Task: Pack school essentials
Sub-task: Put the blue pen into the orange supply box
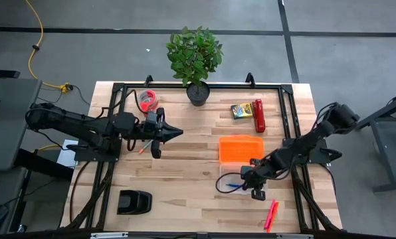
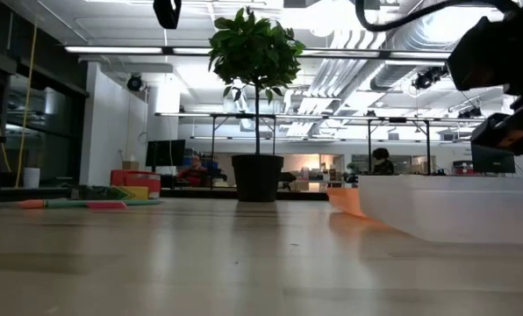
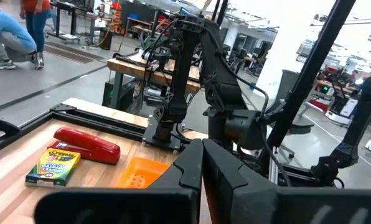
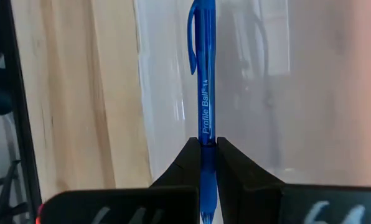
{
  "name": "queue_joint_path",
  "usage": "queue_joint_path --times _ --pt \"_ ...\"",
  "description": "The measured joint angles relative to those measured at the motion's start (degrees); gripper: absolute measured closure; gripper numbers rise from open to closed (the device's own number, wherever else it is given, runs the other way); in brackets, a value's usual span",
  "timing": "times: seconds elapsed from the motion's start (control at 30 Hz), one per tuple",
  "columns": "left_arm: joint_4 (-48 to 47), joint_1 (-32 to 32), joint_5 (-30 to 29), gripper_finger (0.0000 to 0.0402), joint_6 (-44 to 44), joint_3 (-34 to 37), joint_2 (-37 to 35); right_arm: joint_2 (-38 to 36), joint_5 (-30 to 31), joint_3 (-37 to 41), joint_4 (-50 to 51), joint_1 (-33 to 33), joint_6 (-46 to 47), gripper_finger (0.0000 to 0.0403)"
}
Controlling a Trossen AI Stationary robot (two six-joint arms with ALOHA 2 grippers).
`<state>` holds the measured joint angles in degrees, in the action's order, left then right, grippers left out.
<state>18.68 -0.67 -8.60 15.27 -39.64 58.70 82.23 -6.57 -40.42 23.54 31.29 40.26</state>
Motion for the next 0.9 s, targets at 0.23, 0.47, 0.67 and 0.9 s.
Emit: queue_joint_path --times 0.23,0.47,0.67,0.9 --pt "0.0 0.0 0.0 0.0401 0.0 0.0 0.0 0.6 4.0 -0.1 2.0 -1.0 -0.2 0.0402" --pt "0.0 0.0 0.0 0.0401 0.0 0.0 0.0 0.6 13.2 -1.9 12.2 -3.6 -2.4 0.0402" --pt "0.0 0.0 0.0 0.0401 0.1 0.0 0.0 0.6 12.9 -1.9 12.5 -5.0 -9.3 0.0402" --pt "0.0 0.0 0.0 0.0401 0.0 0.0 0.0 0.6 13.7 -1.9 12.5 -5.9 -9.1 0.0383"
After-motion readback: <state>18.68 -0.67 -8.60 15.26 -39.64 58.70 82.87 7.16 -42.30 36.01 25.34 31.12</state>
